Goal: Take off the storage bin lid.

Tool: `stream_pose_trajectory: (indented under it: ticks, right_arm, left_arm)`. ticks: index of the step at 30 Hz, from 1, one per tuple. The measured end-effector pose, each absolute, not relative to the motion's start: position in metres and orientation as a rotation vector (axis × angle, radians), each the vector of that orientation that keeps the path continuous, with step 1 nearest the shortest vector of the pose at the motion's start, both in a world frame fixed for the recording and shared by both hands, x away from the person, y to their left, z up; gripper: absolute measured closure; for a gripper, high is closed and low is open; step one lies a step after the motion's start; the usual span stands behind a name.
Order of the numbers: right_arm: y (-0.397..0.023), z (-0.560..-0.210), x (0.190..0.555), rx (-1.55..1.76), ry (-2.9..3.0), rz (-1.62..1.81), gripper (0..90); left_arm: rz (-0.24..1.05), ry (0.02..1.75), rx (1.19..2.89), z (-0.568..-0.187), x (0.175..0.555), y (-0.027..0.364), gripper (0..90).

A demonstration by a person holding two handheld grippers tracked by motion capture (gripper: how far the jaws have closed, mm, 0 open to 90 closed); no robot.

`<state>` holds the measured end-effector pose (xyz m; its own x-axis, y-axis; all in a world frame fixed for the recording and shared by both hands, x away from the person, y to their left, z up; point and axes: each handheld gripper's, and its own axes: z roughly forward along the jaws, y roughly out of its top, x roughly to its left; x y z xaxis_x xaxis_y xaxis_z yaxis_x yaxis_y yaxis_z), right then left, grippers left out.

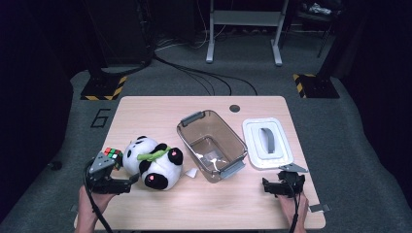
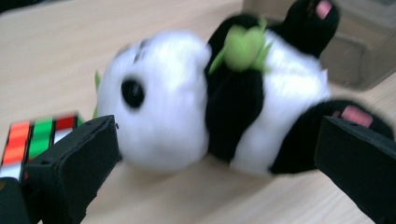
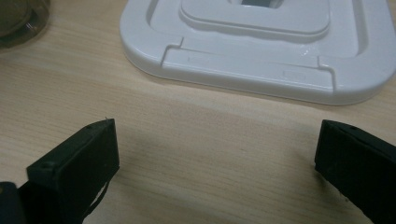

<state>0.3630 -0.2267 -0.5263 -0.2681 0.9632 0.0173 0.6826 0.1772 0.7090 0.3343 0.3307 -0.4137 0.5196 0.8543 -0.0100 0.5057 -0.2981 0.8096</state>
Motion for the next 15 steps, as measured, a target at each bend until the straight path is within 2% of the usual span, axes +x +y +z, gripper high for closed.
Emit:
stream_pose_trajectory:
  ticks: [10,13,15]
  right_arm:
    - [-0.229,-0.528,0.363,1.548,2.019,0.878,0.0]
    - [-0.23,-0.528,0.363,1.556,2.008,0.887,0.0]
    - [-0.229,-0.528,0.363,1.55,2.011,0.876,0.0]
  left_arm:
    - [0.475,1.029,2.036,-0.404,0.383,0.298,0.3]
    - [0.455,1.01,2.057,-0.406,0.388,0.292,4.2]
    - [0.447,0.993,2.08,-0.409,0.391,0.289,11.6]
